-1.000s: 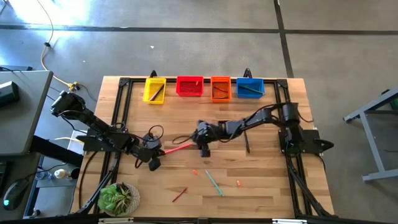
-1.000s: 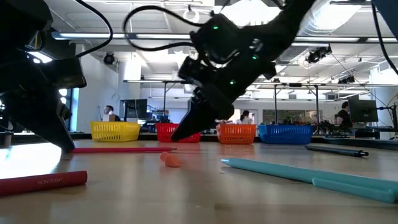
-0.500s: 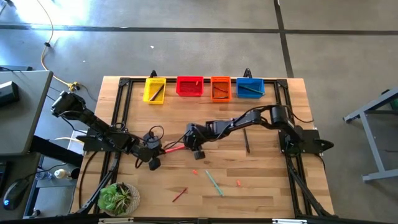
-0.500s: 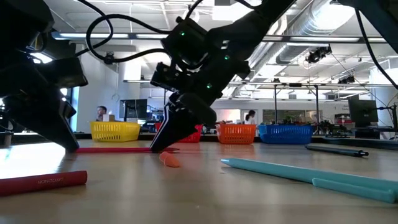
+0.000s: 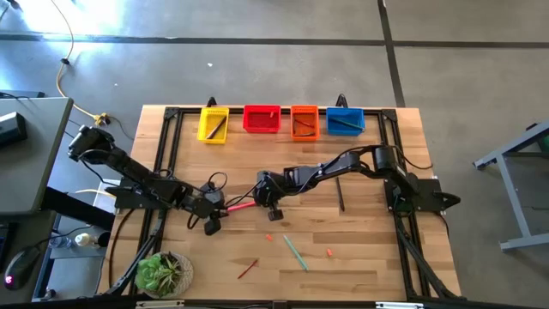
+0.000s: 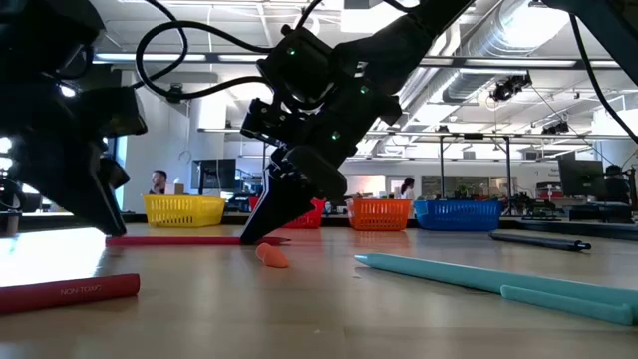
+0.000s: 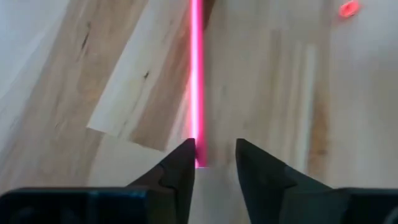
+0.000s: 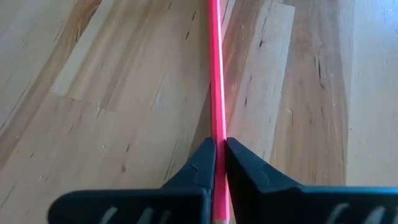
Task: Sort crayons/erasers/pens/pencils in bins
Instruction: Put the pink pencil into the blue basket
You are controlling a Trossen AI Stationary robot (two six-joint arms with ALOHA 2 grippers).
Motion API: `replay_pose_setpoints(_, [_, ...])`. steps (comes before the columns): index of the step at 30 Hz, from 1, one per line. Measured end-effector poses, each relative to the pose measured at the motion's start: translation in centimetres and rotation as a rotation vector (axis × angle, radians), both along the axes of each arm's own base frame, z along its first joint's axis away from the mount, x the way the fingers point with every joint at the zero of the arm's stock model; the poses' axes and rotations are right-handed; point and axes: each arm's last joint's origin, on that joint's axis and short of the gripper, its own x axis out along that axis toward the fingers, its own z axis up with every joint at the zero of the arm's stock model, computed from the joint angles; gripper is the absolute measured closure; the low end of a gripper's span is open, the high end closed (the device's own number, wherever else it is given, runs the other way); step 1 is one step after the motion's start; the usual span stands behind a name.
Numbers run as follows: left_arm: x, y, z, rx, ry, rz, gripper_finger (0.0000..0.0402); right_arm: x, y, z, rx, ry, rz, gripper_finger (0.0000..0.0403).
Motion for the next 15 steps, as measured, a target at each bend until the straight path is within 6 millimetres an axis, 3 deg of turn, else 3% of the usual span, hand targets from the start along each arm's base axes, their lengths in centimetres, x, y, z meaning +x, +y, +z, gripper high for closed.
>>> replay_pose_setpoints(8, [-0.9, 0.4, 2.3, 0.027, -0.078, -0.016, 0.0255, 0.0, 0.0, 0.0, 0.015, 0.005, -0.024, 0.0396])
replay_pose_setpoints(15, [-1.8, 0.9, 4.3, 0.087, -0.227, -0.025, 0.0258, 0.0, 0.0, 0.0, 0.04, 0.01, -0.058, 0.0397])
